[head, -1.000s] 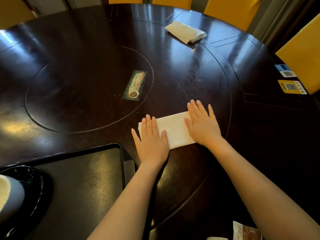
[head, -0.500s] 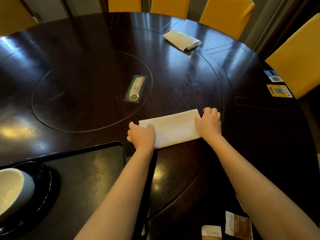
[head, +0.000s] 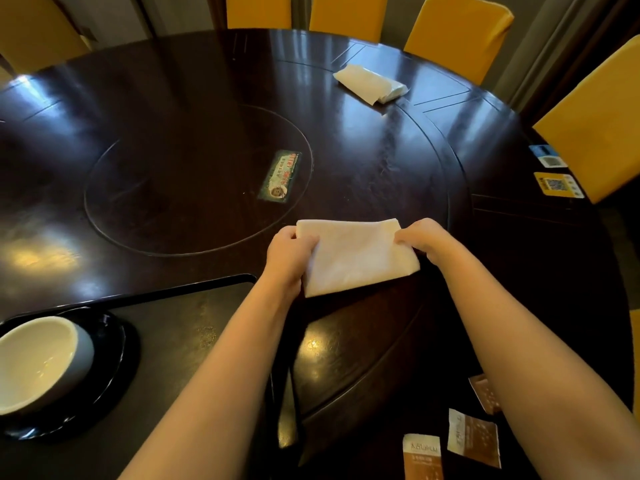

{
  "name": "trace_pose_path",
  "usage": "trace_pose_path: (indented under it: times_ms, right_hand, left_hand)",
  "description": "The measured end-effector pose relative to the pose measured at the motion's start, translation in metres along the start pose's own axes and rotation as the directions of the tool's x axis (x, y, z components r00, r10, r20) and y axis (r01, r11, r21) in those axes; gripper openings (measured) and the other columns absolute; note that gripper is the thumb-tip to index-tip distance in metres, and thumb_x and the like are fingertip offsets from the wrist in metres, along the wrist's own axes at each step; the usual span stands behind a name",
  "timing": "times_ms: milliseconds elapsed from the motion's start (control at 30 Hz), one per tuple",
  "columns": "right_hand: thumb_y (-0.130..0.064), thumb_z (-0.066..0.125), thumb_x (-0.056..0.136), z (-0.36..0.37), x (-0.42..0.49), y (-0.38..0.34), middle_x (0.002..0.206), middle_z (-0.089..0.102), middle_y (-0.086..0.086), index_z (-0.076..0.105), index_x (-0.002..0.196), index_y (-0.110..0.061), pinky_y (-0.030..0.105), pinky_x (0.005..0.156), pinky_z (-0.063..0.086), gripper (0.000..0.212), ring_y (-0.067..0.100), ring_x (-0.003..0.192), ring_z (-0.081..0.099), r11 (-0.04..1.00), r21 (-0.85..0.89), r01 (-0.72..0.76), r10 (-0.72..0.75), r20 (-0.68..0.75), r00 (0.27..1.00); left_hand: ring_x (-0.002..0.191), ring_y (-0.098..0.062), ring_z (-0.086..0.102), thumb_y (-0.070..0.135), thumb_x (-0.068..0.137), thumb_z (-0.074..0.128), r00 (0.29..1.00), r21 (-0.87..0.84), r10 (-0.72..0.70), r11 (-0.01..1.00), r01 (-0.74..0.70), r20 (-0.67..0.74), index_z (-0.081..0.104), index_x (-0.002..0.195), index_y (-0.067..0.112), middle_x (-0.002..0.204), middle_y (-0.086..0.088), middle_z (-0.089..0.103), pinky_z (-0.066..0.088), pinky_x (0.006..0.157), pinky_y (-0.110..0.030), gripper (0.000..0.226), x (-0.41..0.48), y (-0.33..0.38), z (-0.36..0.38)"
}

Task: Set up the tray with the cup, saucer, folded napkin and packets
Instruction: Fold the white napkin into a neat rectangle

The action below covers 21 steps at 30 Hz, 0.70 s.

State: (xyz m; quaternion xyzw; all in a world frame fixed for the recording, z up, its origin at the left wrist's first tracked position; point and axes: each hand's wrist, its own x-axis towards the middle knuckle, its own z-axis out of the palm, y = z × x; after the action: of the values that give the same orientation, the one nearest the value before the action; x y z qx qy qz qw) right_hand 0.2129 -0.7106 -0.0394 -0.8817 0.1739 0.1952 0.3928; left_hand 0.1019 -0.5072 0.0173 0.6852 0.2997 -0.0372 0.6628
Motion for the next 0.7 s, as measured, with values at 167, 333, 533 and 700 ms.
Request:
trace_pose_path:
  times_ms: [167,333,533,700]
  right_hand:
    - [-0.015,0.053,0.082,-0.003,-0.019,-0.002,0.08,0.056,0.005,0.058,0.076,-0.011,0.034,0.072,0.046,0.009,0.019,0.079,0.054,0.928,0.297,0.224,-0.258,0.08,0.963]
    - [-0.016,0.045,0.088,0.011,-0.058,-0.016,0.073,0.069,-0.003,0.061,0.093,-0.015,0.032,0.068,0.052,0.017,0.012,0.071,0.068,0.779,0.621,0.089,-0.367,0.336,0.867]
    - [-0.038,0.042,0.094,0.043,-0.122,-0.041,0.125,0.062,0.01,0.055,0.129,-0.019,0.054,0.094,0.049,0.042,0.031,0.115,0.057,0.481,0.846,-0.23,-0.582,0.504,0.638]
    - [-0.032,0.059,0.085,0.062,-0.177,-0.066,0.11,0.072,0.005,0.068,0.113,-0.015,0.031,0.08,0.057,0.034,0.016,0.102,0.068,0.353,0.903,-0.244,-0.757,0.429,0.494]
  left_hand:
    - [0.097,-0.024,0.062,0.01,0.086,0.06,0.989,-0.039,0.126,0.992,-0.124,0.072,0.057,0.096,0.015,0.108,-0.012,0.064,0.053,0.085,-0.039,0.012,-0.043,0.024,-0.028]
    - [0.081,-0.011,0.062,0.007,0.086,0.059,0.947,-0.073,0.267,0.964,-0.257,0.179,0.057,0.109,0.01,0.094,-0.002,0.064,0.053,0.065,-0.02,0.023,-0.089,0.057,-0.051]
    - [0.088,-0.021,0.066,0.005,0.084,0.06,0.857,-0.037,0.426,0.9,-0.435,0.29,0.057,0.114,0.009,0.101,-0.009,0.065,0.057,0.071,-0.03,0.03,-0.142,0.123,-0.096]
    - [0.086,-0.014,0.071,0.011,0.083,0.062,0.825,0.045,0.469,0.861,-0.507,0.316,0.063,0.109,0.018,0.095,0.0,0.072,0.059,0.065,-0.026,0.027,-0.17,0.144,-0.175]
